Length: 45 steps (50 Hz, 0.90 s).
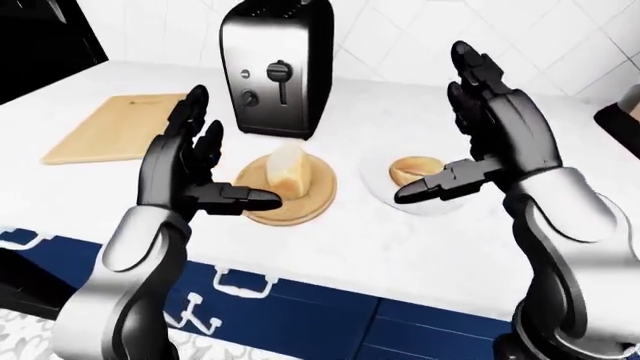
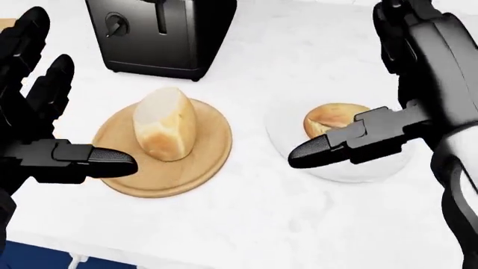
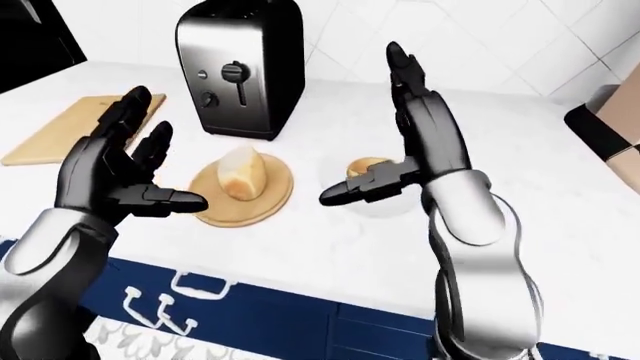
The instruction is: Place all breads on the cutting board.
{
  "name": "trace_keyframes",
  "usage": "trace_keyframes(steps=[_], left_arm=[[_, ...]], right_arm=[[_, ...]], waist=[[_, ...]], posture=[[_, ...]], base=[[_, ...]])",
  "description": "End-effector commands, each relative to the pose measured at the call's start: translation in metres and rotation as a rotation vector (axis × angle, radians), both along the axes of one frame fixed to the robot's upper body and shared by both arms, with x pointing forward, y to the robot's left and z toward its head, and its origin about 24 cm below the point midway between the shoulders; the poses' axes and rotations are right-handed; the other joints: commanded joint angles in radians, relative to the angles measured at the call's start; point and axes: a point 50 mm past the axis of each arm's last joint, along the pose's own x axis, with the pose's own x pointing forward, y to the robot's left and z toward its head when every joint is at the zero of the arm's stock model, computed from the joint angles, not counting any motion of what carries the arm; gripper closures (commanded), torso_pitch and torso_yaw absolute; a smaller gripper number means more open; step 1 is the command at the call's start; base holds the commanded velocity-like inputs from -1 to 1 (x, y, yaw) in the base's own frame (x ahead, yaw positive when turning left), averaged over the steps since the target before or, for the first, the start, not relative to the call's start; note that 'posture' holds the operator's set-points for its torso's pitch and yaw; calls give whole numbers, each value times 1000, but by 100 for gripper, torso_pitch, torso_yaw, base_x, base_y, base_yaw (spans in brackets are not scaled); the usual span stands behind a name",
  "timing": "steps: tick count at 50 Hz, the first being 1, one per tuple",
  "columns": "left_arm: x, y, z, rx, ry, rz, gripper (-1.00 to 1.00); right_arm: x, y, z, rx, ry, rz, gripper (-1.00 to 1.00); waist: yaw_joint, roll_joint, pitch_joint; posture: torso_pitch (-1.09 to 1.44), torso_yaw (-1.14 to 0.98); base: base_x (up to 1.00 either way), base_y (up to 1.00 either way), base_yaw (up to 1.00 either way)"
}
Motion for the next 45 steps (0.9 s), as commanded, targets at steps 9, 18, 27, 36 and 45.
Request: trace_keyframes(steps=[9, 18, 27, 36, 45], left_arm=[[-3, -2, 18, -1, -88, 0, -100], [-3, 2, 20, -10, -94, 9, -100], [-2, 3, 22, -13, -96, 15, -100], [-1, 4, 21, -14, -95, 18, -100], [-1, 5, 21, -15, -95, 19, -100]], right_arm=[[12, -6, 31, -189, 37, -25, -100], [38, -2, 56, -183, 36, -19, -100], [69, -3, 54, -222, 89, -44, -100], [88, 5, 41, -306, 137, -56, -100], [95, 1, 38, -341, 150, -83, -64]], waist=[[-3, 7, -10], [-7, 21, -4], [-10, 30, -8], [-11, 37, -11], [-10, 38, -16]], posture=[[0, 0], [0, 0], [0, 0], [0, 0], [0, 0]], base=[[0, 0, 0], [0, 0, 0], [0, 0, 0], [0, 0, 0], [0, 0, 0]])
